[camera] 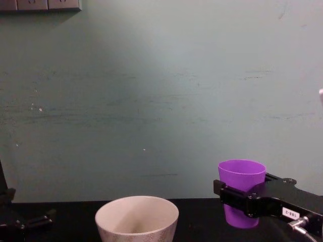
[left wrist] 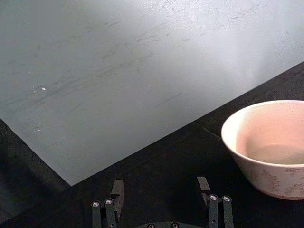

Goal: Pick up the cup and pour the mung beans from the cup into the bowl.

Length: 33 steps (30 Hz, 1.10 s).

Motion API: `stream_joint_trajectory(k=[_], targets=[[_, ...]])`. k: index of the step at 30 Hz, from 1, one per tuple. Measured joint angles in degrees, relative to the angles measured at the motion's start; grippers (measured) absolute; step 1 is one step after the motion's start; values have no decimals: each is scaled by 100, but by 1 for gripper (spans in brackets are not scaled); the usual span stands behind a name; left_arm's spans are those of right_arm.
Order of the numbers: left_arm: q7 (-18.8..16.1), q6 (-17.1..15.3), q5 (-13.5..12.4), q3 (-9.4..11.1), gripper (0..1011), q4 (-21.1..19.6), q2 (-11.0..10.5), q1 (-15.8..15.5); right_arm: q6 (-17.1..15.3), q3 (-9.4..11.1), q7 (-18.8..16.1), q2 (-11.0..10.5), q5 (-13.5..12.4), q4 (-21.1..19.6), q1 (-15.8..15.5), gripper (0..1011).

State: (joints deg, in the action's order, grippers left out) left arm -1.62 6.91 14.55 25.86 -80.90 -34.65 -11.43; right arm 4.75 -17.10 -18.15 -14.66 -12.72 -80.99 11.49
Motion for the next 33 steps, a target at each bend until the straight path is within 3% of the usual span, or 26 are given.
stream_joint_trajectory(k=[33], targets=[[0, 0, 0, 0, 1000, 0, 0, 0, 0, 0, 0, 0, 0, 0, 0, 723]])
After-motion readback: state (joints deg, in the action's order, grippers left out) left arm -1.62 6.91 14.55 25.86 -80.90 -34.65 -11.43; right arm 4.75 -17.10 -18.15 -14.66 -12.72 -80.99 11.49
